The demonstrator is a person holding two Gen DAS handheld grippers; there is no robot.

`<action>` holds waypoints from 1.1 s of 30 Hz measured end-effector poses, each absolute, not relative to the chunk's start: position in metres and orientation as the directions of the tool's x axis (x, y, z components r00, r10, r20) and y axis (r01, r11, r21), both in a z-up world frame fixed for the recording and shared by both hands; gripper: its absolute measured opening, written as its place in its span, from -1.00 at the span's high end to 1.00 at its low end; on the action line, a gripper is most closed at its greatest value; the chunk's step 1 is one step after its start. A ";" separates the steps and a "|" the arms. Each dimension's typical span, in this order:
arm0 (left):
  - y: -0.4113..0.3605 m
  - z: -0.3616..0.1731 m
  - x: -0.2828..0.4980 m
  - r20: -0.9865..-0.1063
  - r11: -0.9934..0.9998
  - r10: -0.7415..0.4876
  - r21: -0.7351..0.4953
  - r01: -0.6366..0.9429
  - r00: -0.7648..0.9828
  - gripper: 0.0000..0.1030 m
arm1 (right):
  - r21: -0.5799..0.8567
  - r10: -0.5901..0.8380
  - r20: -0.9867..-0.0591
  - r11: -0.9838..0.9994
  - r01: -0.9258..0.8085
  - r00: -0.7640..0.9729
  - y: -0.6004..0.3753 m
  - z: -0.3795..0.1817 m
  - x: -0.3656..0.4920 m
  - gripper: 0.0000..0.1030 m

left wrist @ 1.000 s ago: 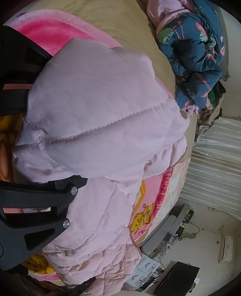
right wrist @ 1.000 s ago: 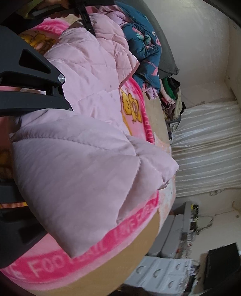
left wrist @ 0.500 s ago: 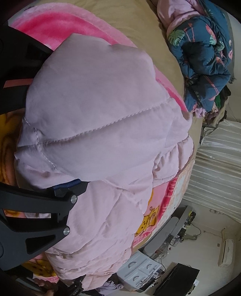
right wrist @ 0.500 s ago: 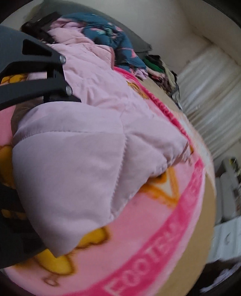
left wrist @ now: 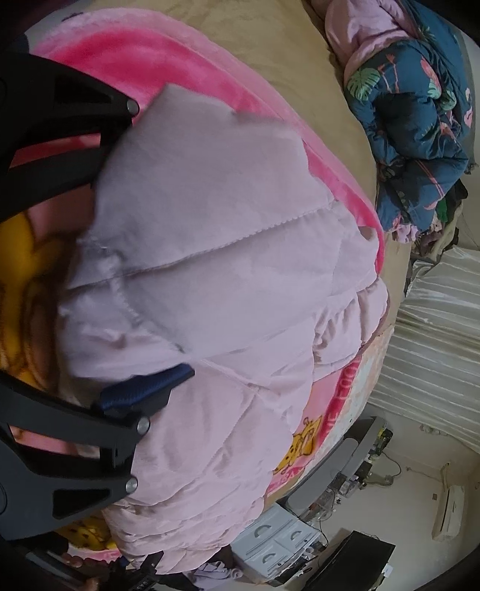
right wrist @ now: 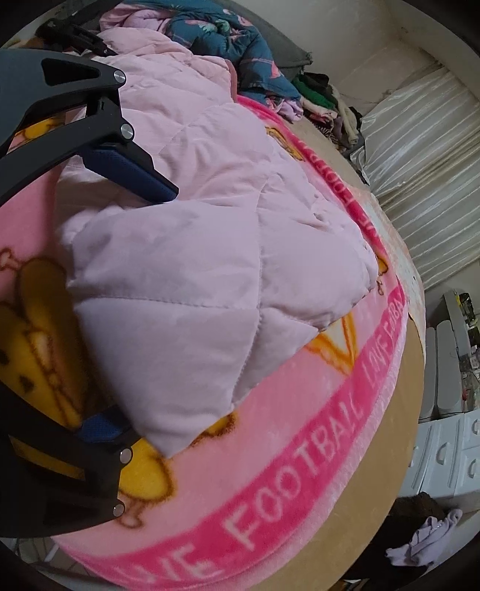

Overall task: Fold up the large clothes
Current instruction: 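Open the right tool then the left tool to release the jacket, then pull both open tools back from the folded jacket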

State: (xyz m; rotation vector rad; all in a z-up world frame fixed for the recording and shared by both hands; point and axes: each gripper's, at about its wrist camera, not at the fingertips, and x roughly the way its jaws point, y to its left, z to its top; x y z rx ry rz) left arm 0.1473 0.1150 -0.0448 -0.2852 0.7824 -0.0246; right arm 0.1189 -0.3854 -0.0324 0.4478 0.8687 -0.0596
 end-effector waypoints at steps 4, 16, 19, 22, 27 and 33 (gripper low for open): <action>0.119 -0.041 0.139 -0.705 0.964 -0.118 -0.249 -0.090 0.699 -0.57 | 0.336 0.116 -0.749 0.915 0.224 0.652 -0.387 -0.028 0.109 -0.92; 0.114 -0.030 0.098 -0.711 0.978 -0.060 -0.183 -0.103 0.701 -0.82 | 0.259 0.050 -0.740 0.941 0.216 0.671 -0.390 -0.016 0.066 -0.92; 0.109 -0.020 0.081 -0.686 0.978 -0.069 -0.189 -0.086 0.724 -0.82 | 0.218 0.018 -0.711 0.956 0.196 0.703 -0.384 -0.004 0.048 -0.92; 0.099 -0.006 0.066 -0.660 0.982 -0.074 -0.181 -0.063 0.748 -0.82 | 0.198 0.020 -0.669 0.968 0.152 0.743 -0.373 0.010 0.030 -0.92; 0.079 0.015 0.043 -0.616 0.987 -0.081 -0.157 -0.022 0.784 -0.82 | 0.151 0.075 -0.606 0.988 0.022 0.792 -0.336 0.036 0.004 -0.92; 0.054 0.024 0.023 -0.602 0.990 -0.107 -0.139 0.028 0.792 -0.82 | 0.103 0.146 -0.554 0.989 -0.106 0.820 -0.294 0.057 -0.023 -0.92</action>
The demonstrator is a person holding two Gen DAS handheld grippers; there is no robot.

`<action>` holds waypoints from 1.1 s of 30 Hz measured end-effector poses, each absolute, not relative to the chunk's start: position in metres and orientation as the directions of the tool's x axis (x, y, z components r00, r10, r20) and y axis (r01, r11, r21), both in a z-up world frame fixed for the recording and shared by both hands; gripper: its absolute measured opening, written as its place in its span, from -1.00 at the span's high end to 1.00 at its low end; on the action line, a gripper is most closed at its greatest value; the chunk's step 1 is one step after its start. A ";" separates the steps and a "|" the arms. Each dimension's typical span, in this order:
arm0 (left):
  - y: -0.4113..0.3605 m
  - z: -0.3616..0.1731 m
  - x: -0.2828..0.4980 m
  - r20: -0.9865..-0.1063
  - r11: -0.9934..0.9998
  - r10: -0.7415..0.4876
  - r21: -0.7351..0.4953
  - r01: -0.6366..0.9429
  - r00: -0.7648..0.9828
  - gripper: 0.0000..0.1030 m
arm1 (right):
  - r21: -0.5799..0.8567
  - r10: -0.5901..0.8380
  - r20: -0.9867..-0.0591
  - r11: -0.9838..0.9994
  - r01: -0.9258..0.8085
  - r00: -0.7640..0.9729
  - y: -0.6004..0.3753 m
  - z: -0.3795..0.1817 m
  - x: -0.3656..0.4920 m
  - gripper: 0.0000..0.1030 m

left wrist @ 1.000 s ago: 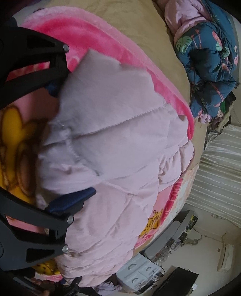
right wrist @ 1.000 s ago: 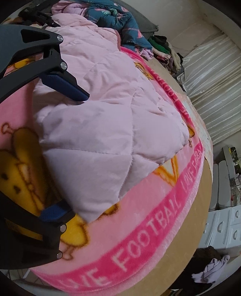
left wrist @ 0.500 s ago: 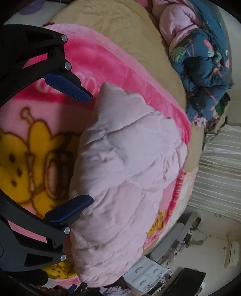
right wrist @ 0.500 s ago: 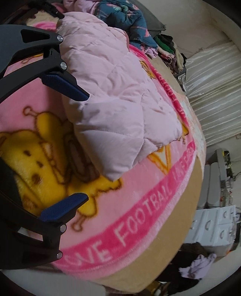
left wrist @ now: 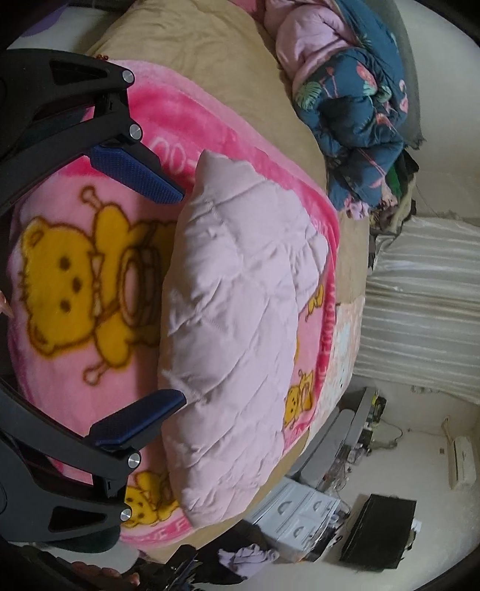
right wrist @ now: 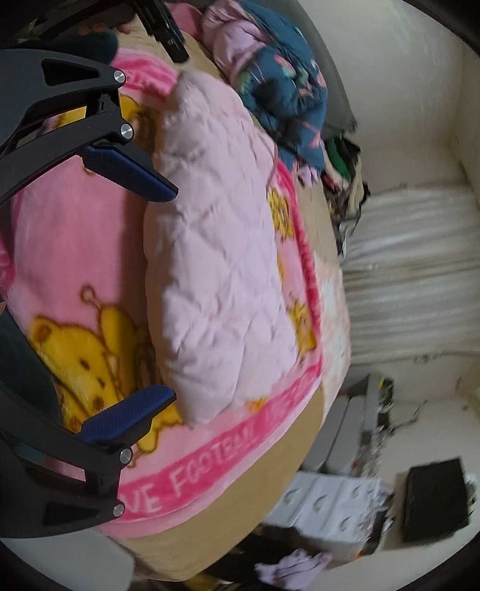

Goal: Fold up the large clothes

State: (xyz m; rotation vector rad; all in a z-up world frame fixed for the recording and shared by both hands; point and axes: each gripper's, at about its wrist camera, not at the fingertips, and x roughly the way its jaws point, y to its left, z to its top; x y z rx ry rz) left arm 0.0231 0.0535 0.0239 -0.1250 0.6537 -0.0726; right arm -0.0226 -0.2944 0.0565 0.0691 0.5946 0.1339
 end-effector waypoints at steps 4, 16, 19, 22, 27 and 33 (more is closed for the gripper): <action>0.039 0.020 0.015 -0.610 0.990 -0.124 -0.132 0.054 0.783 -0.82 | 0.054 0.157 -0.539 0.987 -0.153 0.827 -0.273 0.058 -0.035 -0.92; 0.020 0.012 0.003 -0.603 0.987 -0.143 -0.146 0.068 0.785 -0.82 | 0.033 0.182 -0.568 0.979 -0.199 0.803 -0.251 0.040 -0.049 -0.92; 0.020 0.011 0.004 -0.607 0.989 -0.130 -0.134 0.060 0.784 -0.82 | 0.044 0.193 -0.571 0.978 -0.205 0.798 -0.249 0.038 -0.049 -0.92; 0.020 0.010 0.005 -0.617 0.988 -0.135 -0.142 0.059 0.775 -0.82 | 0.043 0.200 -0.575 0.976 -0.216 0.793 -0.245 0.037 -0.049 -0.92; 0.019 0.007 0.004 -0.624 0.990 -0.127 -0.133 0.055 0.771 -0.82 | 0.054 0.223 -0.581 0.970 -0.237 0.783 -0.241 0.035 -0.050 -0.92; 0.019 0.007 0.004 -0.620 0.988 -0.136 -0.138 0.063 0.773 -0.82 | 0.059 0.239 -0.584 0.966 -0.253 0.776 -0.236 0.034 -0.050 -0.92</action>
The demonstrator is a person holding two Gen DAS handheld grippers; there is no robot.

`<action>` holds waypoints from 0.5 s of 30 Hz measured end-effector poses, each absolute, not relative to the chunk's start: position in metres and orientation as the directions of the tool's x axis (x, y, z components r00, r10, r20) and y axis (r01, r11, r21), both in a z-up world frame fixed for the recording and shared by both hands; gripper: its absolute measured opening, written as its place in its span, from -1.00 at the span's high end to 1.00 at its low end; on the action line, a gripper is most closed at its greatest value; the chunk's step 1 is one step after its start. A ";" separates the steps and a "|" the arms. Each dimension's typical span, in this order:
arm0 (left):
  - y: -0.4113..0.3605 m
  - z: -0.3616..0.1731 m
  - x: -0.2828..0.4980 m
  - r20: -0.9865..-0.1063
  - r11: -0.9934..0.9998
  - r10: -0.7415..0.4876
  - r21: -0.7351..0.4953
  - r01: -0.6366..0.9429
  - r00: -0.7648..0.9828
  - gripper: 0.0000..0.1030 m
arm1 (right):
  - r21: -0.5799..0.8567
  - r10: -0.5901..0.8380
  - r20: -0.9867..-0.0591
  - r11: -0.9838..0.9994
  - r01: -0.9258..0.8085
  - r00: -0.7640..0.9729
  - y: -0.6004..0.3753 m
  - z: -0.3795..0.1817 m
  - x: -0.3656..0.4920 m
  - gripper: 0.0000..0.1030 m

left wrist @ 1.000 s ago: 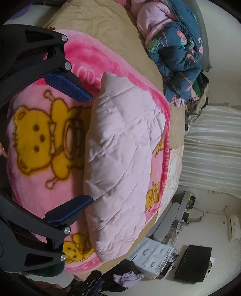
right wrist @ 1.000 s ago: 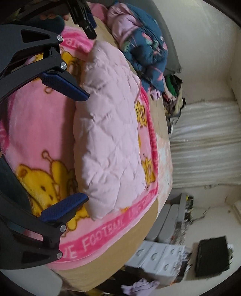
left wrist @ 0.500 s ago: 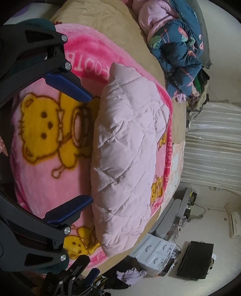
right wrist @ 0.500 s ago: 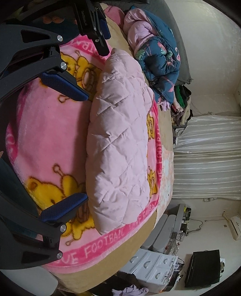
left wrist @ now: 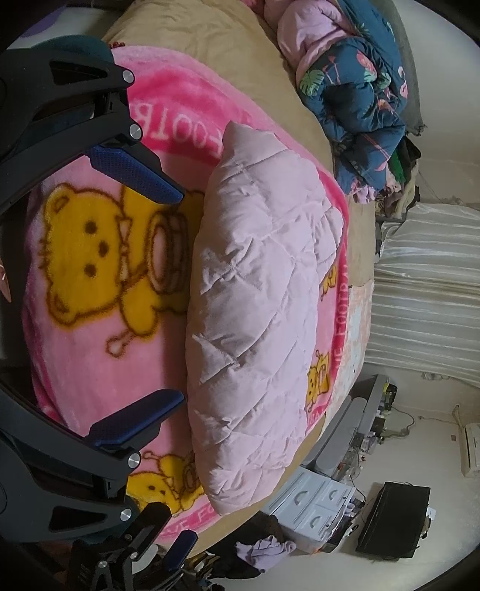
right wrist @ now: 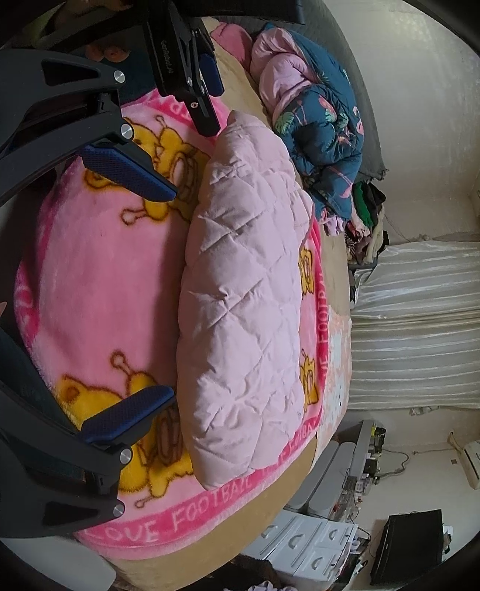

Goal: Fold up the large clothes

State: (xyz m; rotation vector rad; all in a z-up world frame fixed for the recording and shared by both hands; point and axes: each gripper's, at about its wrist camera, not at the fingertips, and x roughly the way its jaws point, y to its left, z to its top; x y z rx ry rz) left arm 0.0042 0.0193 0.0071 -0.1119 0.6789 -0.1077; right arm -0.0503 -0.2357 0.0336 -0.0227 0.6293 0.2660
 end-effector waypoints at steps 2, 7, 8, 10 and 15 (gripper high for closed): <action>0.019 0.007 0.004 -0.621 0.989 -0.134 -0.137 0.061 0.772 -0.82 | 0.064 0.244 -0.587 0.964 -0.257 0.772 -0.236 0.033 -0.050 -0.92; 0.020 0.006 0.004 -0.625 0.988 -0.140 -0.144 0.062 0.768 -0.82 | 0.062 0.244 -0.588 0.964 -0.258 0.771 -0.235 0.033 -0.050 -0.92; 0.021 0.006 0.004 -0.625 0.988 -0.138 -0.142 0.062 0.768 -0.82 | 0.062 0.244 -0.588 0.964 -0.258 0.771 -0.235 0.033 -0.050 -0.92; 0.021 0.005 0.003 -0.627 0.989 -0.135 -0.138 0.061 0.768 -0.82 | 0.062 0.243 -0.587 0.964 -0.257 0.772 -0.234 0.033 -0.050 -0.92; 0.020 0.005 0.003 -0.623 0.989 -0.134 -0.137 0.061 0.770 -0.82 | 0.062 0.245 -0.587 0.964 -0.258 0.771 -0.235 0.033 -0.050 -0.92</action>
